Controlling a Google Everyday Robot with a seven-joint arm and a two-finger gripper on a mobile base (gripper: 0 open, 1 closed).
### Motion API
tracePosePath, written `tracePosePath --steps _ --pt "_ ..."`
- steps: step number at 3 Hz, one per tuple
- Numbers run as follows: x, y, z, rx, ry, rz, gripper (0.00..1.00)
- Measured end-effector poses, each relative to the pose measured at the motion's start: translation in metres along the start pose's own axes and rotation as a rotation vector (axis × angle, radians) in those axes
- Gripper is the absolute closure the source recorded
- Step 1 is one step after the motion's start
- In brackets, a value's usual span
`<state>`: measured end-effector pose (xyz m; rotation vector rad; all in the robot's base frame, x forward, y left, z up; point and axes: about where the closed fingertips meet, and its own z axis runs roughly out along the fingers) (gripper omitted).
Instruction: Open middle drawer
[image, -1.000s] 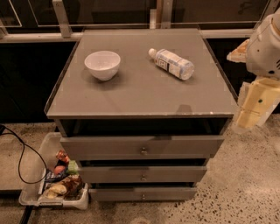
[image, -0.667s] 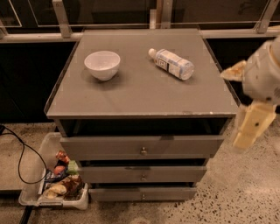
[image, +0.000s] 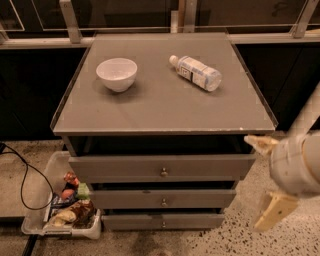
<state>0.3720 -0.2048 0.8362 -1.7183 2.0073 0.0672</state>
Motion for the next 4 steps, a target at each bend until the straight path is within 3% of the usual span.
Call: tracePosePath --steps 1,2,3,4 --pt "0.02 0.015 0.024 0.016 0.014 0.024 0.0" --pt "0.02 0.015 0.024 0.016 0.014 0.024 0.0" --pt "0.02 0.015 0.043 0.0 -0.007 0.026 0.0" --pt "0.035 0.022 0.087 -0.012 -0.004 -0.017 0.0"
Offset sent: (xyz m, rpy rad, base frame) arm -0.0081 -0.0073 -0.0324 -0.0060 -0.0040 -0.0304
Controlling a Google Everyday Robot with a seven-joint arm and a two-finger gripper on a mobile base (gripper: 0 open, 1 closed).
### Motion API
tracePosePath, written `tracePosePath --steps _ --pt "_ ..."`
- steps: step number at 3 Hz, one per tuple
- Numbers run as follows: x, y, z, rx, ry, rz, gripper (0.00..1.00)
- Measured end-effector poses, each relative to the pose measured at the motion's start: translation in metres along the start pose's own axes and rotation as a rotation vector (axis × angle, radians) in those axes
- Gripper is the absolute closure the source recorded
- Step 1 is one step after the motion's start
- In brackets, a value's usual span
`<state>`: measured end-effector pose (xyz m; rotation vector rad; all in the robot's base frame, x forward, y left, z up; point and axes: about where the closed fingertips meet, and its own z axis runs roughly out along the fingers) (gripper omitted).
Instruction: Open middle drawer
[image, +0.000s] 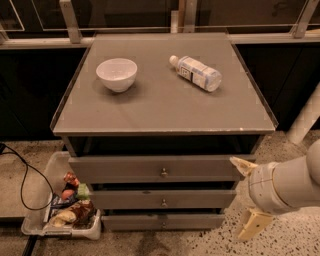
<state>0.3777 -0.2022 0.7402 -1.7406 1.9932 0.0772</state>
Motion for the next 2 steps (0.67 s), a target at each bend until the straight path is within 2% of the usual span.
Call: tracePosePath --steps 1,2 --pt "0.027 0.0 0.044 0.029 -0.016 0.002 0.0" --pt "0.051 0.004 0.084 0.067 -0.068 0.013 0.0"
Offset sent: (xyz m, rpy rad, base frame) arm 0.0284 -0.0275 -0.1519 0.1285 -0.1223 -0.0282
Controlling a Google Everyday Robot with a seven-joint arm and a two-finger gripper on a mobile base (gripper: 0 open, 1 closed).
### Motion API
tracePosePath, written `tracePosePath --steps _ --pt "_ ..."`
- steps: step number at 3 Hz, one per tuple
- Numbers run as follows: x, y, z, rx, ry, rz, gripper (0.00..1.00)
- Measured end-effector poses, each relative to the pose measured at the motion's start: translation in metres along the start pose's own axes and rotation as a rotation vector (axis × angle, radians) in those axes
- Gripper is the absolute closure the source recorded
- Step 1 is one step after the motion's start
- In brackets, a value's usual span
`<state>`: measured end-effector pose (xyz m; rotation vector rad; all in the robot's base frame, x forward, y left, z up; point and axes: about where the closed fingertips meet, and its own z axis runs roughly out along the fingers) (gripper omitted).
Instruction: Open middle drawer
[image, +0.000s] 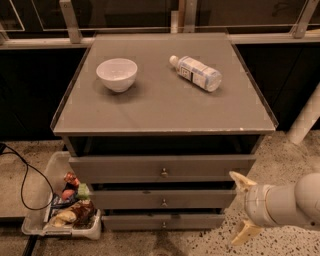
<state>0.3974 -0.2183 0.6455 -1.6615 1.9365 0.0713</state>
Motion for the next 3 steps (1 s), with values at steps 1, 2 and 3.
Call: tracePosePath --steps 1,2,3 --pt "0.02 0.0151 0.0393 -0.018 -0.067 0.006 0.0" --pt "0.0199 0.0151 0.0394 -0.018 -0.067 0.006 0.0" --pt "0.0184 0.0173 0.0483 -0.03 -0.087 0.001 0.0"
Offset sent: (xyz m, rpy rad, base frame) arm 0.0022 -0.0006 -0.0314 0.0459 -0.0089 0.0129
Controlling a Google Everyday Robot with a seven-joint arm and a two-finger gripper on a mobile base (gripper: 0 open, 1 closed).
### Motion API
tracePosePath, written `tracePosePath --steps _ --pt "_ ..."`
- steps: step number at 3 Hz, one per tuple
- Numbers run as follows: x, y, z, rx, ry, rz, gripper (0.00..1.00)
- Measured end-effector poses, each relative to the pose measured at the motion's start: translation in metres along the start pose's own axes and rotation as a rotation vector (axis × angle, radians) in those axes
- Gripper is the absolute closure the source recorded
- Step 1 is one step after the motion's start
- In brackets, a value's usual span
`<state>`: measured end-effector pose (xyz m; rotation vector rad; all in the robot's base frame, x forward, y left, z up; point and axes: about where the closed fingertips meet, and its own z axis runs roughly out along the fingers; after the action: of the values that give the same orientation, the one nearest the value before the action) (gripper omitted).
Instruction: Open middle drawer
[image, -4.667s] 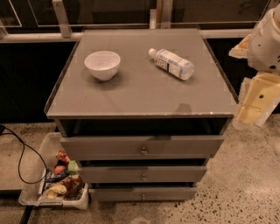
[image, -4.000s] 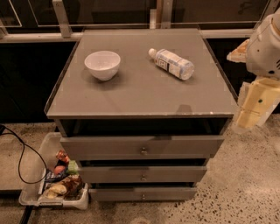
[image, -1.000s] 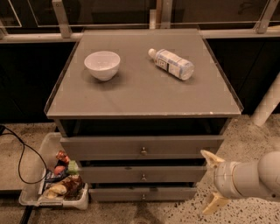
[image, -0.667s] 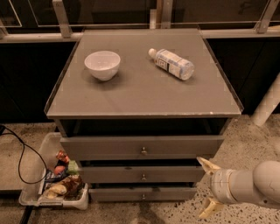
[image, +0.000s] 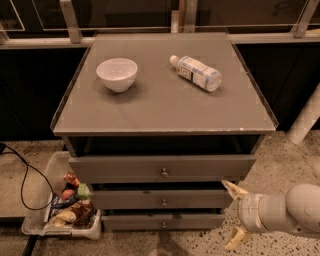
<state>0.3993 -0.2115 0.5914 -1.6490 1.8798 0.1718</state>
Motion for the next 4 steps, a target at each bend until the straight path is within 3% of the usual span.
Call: tracePosePath --steps 2,4 --pt "0.025 0.015 0.065 -0.04 -0.023 0.013 0.0" --pt "0.05 0.011 0.107 -0.052 -0.07 0.05 0.0"
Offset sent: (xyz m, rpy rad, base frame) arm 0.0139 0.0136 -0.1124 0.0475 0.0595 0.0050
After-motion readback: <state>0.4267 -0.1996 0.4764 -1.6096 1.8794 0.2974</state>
